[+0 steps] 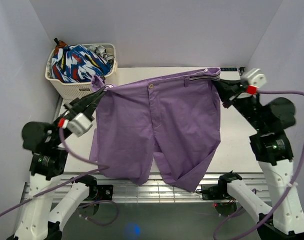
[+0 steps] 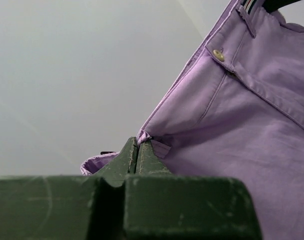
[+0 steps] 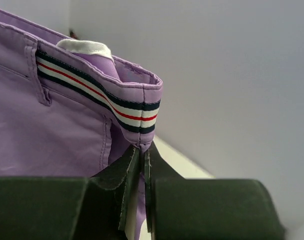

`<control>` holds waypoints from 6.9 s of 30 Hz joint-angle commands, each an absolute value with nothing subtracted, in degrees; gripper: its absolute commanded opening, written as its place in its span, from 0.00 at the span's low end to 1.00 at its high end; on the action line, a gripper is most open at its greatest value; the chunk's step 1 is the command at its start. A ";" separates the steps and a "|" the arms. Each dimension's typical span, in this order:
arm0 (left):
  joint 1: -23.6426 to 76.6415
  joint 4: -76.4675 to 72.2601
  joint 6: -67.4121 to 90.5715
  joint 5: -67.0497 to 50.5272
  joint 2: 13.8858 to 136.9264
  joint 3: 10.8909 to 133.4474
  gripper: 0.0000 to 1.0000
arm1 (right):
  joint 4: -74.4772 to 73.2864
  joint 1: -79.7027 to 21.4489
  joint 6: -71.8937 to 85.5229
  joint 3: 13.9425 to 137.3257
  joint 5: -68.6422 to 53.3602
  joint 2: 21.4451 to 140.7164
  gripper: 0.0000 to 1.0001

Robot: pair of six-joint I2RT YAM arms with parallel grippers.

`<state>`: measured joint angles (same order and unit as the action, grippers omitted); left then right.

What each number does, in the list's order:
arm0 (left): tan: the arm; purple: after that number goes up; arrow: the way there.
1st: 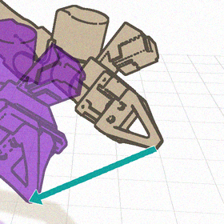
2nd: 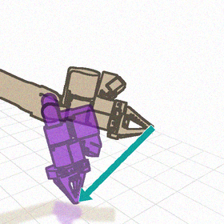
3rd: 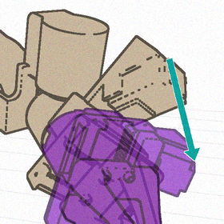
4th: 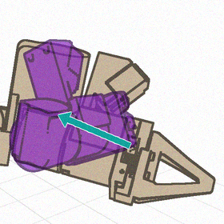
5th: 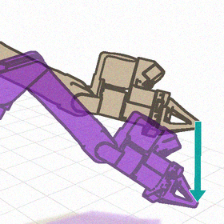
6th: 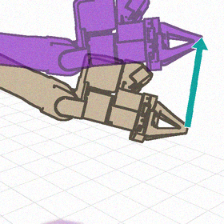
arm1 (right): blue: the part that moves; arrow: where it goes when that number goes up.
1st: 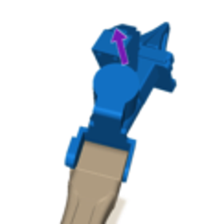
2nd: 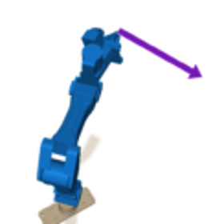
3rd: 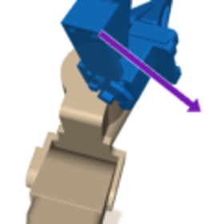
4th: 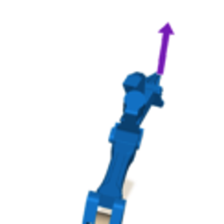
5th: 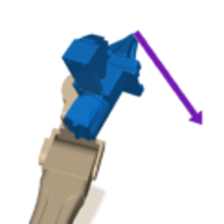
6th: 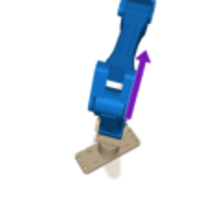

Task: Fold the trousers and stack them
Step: Flatten the trousers out

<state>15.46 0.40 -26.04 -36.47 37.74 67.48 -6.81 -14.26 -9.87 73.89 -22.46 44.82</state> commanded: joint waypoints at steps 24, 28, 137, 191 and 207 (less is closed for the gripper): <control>16.88 13.58 -16.71 -13.45 110.73 108.50 0.98 | 0.10 9.48 -23.20 73.83 7.13 94.83 0.08; 16.79 31.00 -17.49 -26.00 104.00 102.42 0.98 | -8.07 14.23 -24.78 72.16 3.08 96.06 0.08; 23.03 17.47 -47.64 -36.03 119.20 89.65 0.18 | -25.49 -5.71 -18.81 85.87 -17.30 112.42 0.08; 7.57 46.41 -21.71 -19.70 101.77 66.98 0.44 | -33.75 2.98 -29.70 85.70 -13.89 108.02 0.75; -17.93 52.37 -34.63 -11.66 111.63 81.64 0.53 | -48.50 -2.44 -41.22 77.00 -24.43 90.72 0.72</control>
